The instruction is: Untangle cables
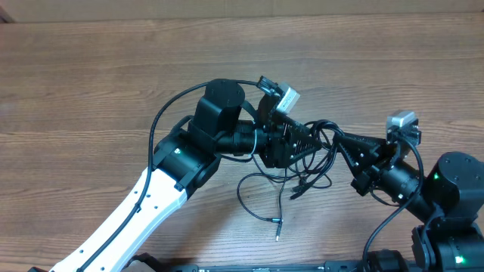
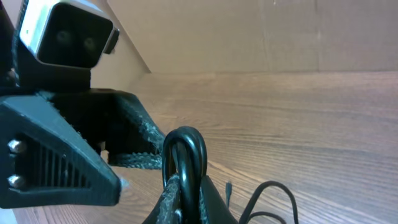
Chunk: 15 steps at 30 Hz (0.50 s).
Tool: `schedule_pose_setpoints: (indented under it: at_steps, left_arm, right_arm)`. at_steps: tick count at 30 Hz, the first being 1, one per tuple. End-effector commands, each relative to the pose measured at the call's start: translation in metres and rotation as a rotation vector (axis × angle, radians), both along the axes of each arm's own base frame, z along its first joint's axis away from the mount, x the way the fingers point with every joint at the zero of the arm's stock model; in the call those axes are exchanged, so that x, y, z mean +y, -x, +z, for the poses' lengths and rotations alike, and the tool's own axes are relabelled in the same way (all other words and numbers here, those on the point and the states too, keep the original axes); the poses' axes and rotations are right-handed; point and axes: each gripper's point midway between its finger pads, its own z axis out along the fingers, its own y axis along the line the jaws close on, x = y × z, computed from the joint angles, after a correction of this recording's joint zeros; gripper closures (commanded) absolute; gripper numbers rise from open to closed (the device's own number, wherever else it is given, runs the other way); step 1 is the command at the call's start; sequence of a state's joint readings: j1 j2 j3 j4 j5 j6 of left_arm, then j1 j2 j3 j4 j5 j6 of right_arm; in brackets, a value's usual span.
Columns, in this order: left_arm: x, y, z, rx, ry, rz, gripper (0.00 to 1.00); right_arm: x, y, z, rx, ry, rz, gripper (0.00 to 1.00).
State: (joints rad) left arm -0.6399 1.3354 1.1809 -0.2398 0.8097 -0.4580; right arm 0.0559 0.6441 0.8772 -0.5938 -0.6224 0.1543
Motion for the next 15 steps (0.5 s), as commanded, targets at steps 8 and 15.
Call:
schedule_pose_setpoints:
  at_steps: [8, 15]
  left_arm:
    - [-0.003, -0.006, 0.007, 0.041, 0.023, 0.032, 0.28]
    - [-0.007, -0.009, 0.007, 0.06, 0.038, 0.028, 0.53]
  right_arm:
    - [0.01, 0.008, 0.014, -0.048, -0.023, 0.069, 0.96]
    - [0.012, 0.01, 0.017, -0.061, -0.029, 0.09, 0.96]
